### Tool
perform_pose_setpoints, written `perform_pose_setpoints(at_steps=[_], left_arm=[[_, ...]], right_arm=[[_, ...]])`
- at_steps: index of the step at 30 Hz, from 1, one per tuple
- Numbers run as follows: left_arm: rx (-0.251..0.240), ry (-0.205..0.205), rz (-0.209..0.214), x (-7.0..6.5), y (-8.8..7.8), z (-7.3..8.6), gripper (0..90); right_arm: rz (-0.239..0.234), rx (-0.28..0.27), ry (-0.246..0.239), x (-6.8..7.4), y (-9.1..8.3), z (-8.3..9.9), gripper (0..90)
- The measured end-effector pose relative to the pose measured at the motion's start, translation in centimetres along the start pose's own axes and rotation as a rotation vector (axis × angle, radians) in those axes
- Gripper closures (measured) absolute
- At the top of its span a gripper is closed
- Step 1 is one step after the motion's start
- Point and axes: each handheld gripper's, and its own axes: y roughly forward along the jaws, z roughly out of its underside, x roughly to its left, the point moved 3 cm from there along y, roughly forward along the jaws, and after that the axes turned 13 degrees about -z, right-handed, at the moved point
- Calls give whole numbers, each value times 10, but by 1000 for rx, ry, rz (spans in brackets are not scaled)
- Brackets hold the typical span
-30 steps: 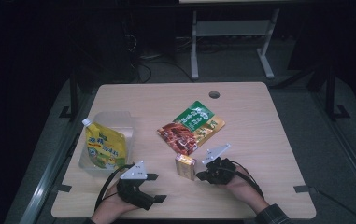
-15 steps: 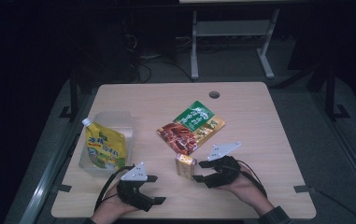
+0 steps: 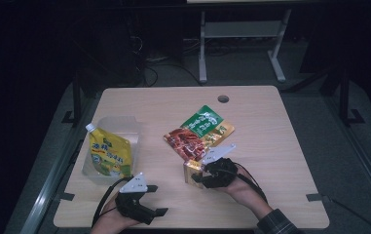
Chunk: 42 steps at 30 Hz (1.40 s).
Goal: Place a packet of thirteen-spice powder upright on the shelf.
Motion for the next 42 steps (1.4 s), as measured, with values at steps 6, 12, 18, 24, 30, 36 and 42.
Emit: perform_pose_setpoints(at_steps=[6, 12, 18, 24, 30, 36, 42], left_arm=[[18, 2, -2, -2, -1, 5, 146], [22, 10, 5, -2, 0, 3, 147], [24, 10, 9, -1, -1, 3, 147], [21, 11, 14, -2, -1, 3, 147], [20, 16, 26, -4, -1, 2, 149], [15, 8, 33, -4, 0, 1, 152], [20, 14, 40, -5, 2, 1, 154]], right_arm=[[3, 14, -25, 0, 2, -7, 667], [0, 22, -86, -1, 4, -24, 669], [-23, 29, -118, -3, 14, -43, 669], [-52, 37, -120, -9, 28, -62, 669], [-71, 46, -141, -14, 40, -83, 669], [-88, 41, -181, -14, 50, -107, 669], [-113, 39, -245, -17, 59, -128, 670]])
